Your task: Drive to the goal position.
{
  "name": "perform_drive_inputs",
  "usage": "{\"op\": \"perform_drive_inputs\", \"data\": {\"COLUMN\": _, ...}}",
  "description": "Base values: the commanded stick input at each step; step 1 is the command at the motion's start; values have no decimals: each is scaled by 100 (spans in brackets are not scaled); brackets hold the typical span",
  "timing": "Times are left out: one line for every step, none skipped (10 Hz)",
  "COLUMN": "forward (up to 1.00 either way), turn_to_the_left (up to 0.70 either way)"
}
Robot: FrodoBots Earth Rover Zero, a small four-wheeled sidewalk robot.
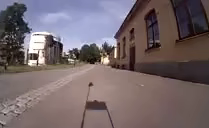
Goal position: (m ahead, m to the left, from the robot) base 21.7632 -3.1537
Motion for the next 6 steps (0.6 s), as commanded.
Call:
{"op": "perform_drive_inputs", "data": {"forward": 45, "turn_to_the_left": 0}}
{"op": "perform_drive_inputs", "data": {"forward": 45, "turn_to_the_left": 0}}
{"op": "perform_drive_inputs", "data": {"forward": 45, "turn_to_the_left": 0}}
{"op": "perform_drive_inputs", "data": {"forward": 45, "turn_to_the_left": 0}}
{"op": "perform_drive_inputs", "data": {"forward": 45, "turn_to_the_left": 0}}
{"op": "perform_drive_inputs", "data": {"forward": 45, "turn_to_the_left": 0}}
